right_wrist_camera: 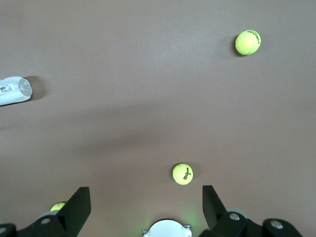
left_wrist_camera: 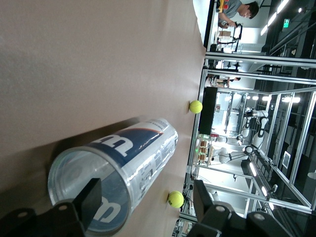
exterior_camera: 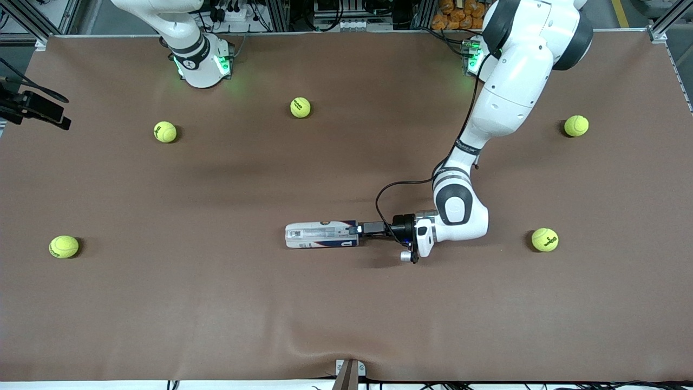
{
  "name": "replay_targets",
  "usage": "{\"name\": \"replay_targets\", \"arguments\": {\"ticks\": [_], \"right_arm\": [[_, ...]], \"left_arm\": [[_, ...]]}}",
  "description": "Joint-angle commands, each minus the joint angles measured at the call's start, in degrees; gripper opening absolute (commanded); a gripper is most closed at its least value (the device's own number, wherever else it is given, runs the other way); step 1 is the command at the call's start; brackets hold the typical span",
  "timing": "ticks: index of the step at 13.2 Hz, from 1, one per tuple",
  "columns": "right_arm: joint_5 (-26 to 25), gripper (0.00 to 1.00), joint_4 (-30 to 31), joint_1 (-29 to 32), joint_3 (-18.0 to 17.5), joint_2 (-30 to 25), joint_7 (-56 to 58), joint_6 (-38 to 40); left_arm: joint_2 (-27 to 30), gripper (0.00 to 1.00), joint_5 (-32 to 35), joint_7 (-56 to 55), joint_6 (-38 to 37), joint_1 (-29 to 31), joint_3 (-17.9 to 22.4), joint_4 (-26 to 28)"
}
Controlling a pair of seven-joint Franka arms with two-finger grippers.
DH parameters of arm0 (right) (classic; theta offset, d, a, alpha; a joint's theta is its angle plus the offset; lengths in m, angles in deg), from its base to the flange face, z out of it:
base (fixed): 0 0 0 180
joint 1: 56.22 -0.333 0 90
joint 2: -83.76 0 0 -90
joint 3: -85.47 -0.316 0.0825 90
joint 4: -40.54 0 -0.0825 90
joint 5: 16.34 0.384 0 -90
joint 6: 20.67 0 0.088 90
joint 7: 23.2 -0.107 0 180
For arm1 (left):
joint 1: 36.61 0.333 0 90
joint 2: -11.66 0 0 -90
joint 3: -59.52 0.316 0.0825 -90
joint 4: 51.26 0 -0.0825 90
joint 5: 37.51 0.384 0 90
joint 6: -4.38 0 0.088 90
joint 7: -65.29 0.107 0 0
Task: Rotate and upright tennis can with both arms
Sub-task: 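Close the left gripper on the can's bottom end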
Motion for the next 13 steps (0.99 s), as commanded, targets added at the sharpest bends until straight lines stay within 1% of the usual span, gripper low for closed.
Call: {"name": "replay_targets", "arguments": {"ticks": [1, 2, 3, 4, 5, 10, 13], "right_arm": [[-0.1, 1.0, -0.8, 0.6, -0.6, 0.0, -0.8, 0.3], [-0.2, 1.0, -0.8, 0.6, -0.6, 0.0, -0.8, 0.3], [-0.1, 1.0, -0.8, 0.6, -0.6, 0.0, -0.8, 0.3], [-0.1, 1.0, -0.8, 0.6, -0.6, 0.0, -0.7, 0.3], [-0.1, 1.0, -0.8, 0.6, -0.6, 0.0, -0.8, 0.3], [-0.1, 1.0, -0.8, 0.6, -0.6, 0.0, -0.7, 0.4], [-0.1, 1.0, -0.8, 0.6, -0.6, 0.0, -0.7, 0.3]], "left_arm": [[-2.0, 0.62, -3.6, 4.0, 0.6, -1.2, 0.3, -1.9], [-2.4, 0.49, -4.9, 6.1, 0.6, -1.2, 0.2, -1.9], [-2.6, 0.34, -6.2, 7.3, 0.6, -1.2, 0.2, -1.9], [-2.4, 0.15, -6.2, 6.9, 0.6, -1.2, 0.3, -1.9], [-2.2, 0.0, -6.0, 6.8, 0.6, -1.2, 0.3, -1.8], [-1.0, 0.0, -5.8, 6.4, 0.5, -1.1, 0.3, -1.9], [2.7, 0.0, -4.1, -2.3, 0.5, -2.0, 0.8, -2.0]]}}
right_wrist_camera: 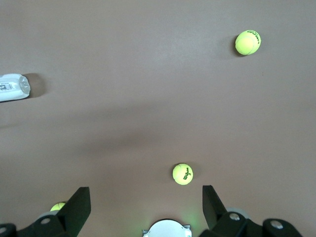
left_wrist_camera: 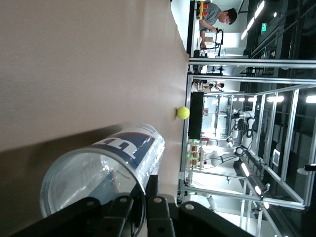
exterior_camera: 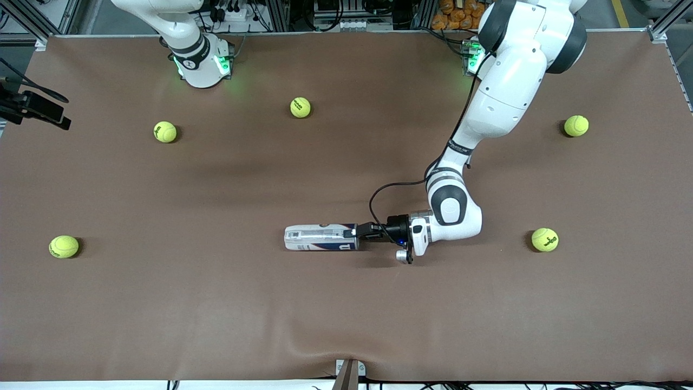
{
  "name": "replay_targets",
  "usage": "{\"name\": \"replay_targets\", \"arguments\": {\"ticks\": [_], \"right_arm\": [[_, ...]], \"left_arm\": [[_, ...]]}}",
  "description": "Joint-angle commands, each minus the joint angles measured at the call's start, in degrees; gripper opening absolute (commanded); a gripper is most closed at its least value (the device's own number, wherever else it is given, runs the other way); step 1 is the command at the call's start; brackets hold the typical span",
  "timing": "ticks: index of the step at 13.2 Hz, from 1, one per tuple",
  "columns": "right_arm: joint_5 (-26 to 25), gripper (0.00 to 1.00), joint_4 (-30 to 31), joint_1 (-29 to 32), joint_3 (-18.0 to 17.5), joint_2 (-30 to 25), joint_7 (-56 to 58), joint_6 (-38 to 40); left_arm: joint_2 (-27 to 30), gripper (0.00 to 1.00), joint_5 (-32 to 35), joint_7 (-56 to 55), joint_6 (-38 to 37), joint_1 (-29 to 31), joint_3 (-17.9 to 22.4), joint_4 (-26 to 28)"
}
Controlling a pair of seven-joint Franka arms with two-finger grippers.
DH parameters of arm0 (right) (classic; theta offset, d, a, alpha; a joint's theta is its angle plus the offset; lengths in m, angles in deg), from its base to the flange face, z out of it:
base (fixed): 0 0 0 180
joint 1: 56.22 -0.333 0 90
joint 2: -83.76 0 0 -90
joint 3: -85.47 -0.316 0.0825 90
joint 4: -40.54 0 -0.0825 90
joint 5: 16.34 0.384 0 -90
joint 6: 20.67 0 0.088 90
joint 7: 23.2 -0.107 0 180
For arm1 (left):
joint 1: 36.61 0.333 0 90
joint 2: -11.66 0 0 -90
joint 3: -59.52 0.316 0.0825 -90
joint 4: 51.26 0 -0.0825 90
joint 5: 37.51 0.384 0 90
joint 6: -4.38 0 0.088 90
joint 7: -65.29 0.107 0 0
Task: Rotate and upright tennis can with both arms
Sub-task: 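Close the left gripper on the can's bottom end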
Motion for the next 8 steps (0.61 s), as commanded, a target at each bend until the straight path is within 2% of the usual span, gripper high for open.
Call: {"name": "replay_targets", "arguments": {"ticks": [1, 3, 8], "right_arm": [[-0.1, 1.0, -0.8, 0.6, -0.6, 0.0, -0.8, 0.3], [-0.1, 1.0, -0.8, 0.6, -0.6, 0.1, -0.7, 0.3], [0.0, 1.0, -0.8, 0.6, -0.6, 0.0, -0.7, 0.3]], "left_arm": [[4.1, 0.0, 3.0, -8.3, 0.7, -1.3, 0.9, 0.0], [5.0, 0.0, 8.5, -14.5, 0.7, -1.3, 0.9, -1.8], [8.7, 0.0, 23.0, -26.3, 1.0, -1.3, 1.9, -2.1]]}}
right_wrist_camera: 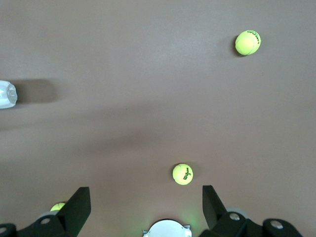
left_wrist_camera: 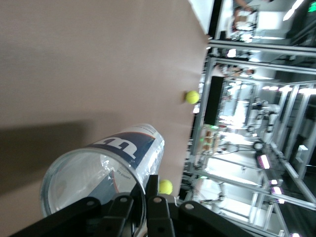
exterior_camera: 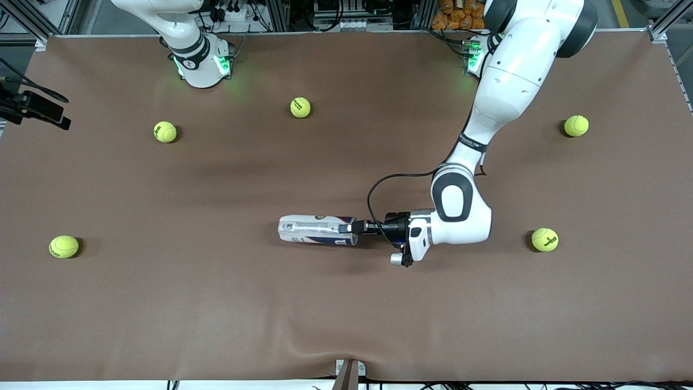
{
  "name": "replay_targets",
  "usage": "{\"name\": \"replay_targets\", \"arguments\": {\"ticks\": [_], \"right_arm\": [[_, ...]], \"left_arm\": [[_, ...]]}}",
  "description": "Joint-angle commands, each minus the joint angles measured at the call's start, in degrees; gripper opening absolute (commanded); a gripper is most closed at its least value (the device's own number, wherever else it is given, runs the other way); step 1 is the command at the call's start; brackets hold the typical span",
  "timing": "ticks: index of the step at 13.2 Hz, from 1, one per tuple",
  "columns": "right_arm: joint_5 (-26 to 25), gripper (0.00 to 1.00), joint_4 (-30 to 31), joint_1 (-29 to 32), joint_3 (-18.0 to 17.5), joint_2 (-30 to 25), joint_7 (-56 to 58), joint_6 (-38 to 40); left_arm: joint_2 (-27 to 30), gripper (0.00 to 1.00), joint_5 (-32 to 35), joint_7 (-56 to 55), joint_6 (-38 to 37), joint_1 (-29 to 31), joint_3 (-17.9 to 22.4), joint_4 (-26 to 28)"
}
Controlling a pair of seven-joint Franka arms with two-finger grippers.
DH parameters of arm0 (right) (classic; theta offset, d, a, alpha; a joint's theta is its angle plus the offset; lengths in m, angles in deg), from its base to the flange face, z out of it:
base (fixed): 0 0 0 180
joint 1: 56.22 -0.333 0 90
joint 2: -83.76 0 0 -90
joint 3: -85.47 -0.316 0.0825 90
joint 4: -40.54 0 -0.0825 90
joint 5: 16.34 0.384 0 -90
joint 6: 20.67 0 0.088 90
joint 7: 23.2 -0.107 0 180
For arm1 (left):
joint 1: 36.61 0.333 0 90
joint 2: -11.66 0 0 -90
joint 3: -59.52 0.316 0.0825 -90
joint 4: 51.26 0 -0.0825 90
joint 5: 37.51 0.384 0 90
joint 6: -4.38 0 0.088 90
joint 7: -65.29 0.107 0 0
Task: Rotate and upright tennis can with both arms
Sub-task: 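Close the left gripper on the can's bottom end, then lift the gripped can end with the left gripper, tilting it upright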
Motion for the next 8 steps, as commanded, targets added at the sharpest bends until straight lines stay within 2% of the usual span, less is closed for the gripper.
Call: {"name": "replay_targets", "arguments": {"ticks": [1, 6, 8], "right_arm": [[0.0, 1.0, -0.8, 0.5, -0.6, 0.1, -0.8, 0.2], [-0.2, 1.0, -0.8, 0.7, -0.6, 0.1, -0.8, 0.3], [-0.1, 1.0, -0.8, 0.7, -0.6, 0.0, -0.8, 0.3]], "left_arm": [[2.7, 0.0, 7.8, -7.5, 1.1, -1.0, 1.2, 0.5], [8.3, 0.0, 28.1, -22.3, 2.7, -1.7, 1.3, 0.6], [11.3, 0.0, 33.9, -28.2, 2.6, -1.8, 1.3, 0.7]]}}
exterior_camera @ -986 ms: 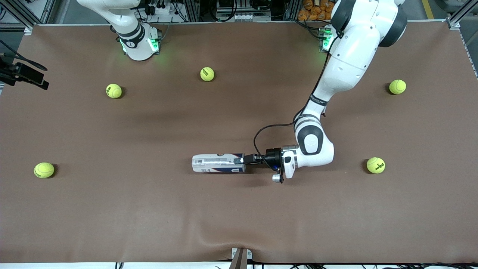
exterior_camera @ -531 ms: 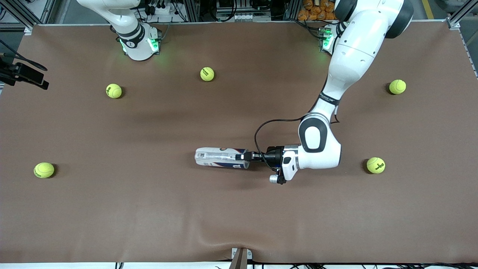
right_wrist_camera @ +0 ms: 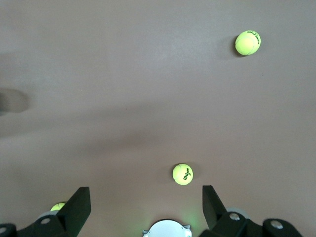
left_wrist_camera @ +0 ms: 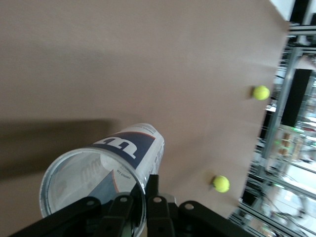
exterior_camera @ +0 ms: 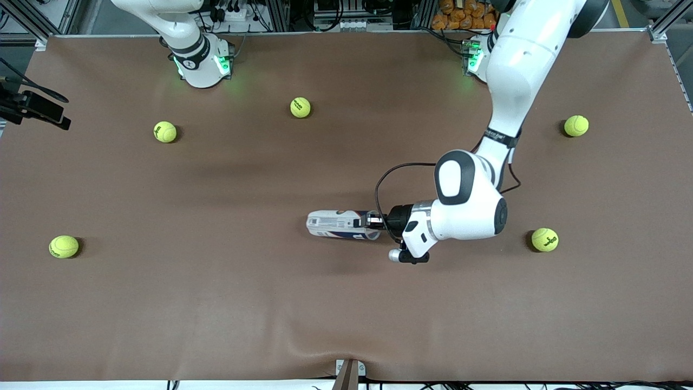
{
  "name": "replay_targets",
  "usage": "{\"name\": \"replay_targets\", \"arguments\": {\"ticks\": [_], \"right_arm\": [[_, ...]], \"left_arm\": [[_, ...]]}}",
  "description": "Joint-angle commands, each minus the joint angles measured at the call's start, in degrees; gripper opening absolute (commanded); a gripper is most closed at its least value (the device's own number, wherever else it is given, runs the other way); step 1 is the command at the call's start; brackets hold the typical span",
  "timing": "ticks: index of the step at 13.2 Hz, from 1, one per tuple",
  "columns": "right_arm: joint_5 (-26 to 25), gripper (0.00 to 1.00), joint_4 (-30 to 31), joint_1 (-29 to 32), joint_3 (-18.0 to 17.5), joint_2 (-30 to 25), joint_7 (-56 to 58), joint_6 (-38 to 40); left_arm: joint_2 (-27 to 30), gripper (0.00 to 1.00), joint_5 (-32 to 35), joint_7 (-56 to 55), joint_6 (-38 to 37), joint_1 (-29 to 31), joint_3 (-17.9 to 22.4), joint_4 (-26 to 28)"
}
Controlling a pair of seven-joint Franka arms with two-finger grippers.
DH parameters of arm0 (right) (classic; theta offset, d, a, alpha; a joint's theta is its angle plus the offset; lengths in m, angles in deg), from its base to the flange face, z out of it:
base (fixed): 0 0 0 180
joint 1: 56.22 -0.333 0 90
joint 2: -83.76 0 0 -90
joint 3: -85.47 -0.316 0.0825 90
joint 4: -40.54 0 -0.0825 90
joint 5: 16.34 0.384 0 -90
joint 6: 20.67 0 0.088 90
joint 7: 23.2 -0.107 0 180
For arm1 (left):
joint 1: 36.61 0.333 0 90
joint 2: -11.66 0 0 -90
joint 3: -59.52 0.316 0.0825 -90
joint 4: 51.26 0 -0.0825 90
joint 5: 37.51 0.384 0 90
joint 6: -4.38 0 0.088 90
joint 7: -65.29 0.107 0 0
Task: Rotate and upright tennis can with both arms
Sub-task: 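Lift the gripped can end with the left gripper, tilting it upright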
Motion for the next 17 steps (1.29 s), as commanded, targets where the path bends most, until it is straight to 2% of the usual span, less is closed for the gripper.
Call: {"name": "replay_targets", "arguments": {"ticks": [1, 4, 7, 10, 14, 17], "right_arm": [[-0.2, 1.0, -0.9, 0.7, -0.6, 0.0, -0.8, 0.3], [-0.1, 1.0, -0.9, 0.6, -0.6, 0.0, -0.8, 0.3], [-0.3, 1.0, -1.0, 0.7, -0.6, 0.0, -0.7, 0.3], [-0.4, 1.0, -1.6, 0.8, -0.5, 0.0, -0.8, 0.4], [-0.5, 1.0, -1.7, 0.9, -0.4, 0.0, -0.7, 0.7], [-0.5, 1.0, -1.8, 0.9, -0.3, 0.0, -0.7, 0.8]], "left_arm": [[5.3, 0.0, 8.9, -9.1, 0.2, -0.8, 0.8, 1.6], [8.4, 0.0, 26.1, -24.9, -1.4, -3.3, 0.1, 1.5], [9.5, 0.0, 35.1, -37.0, -1.9, -7.4, 0.2, 1.6], [10.5, 0.0, 46.9, -49.7, -4.3, -11.7, 0.1, 1.5], [11.2, 0.0, 52.7, -56.8, -10.5, -15.1, 0.1, 1.5], [11.1, 0.0, 53.7, -61.1, -10.7, -18.0, 0.1, 1.4]]}}
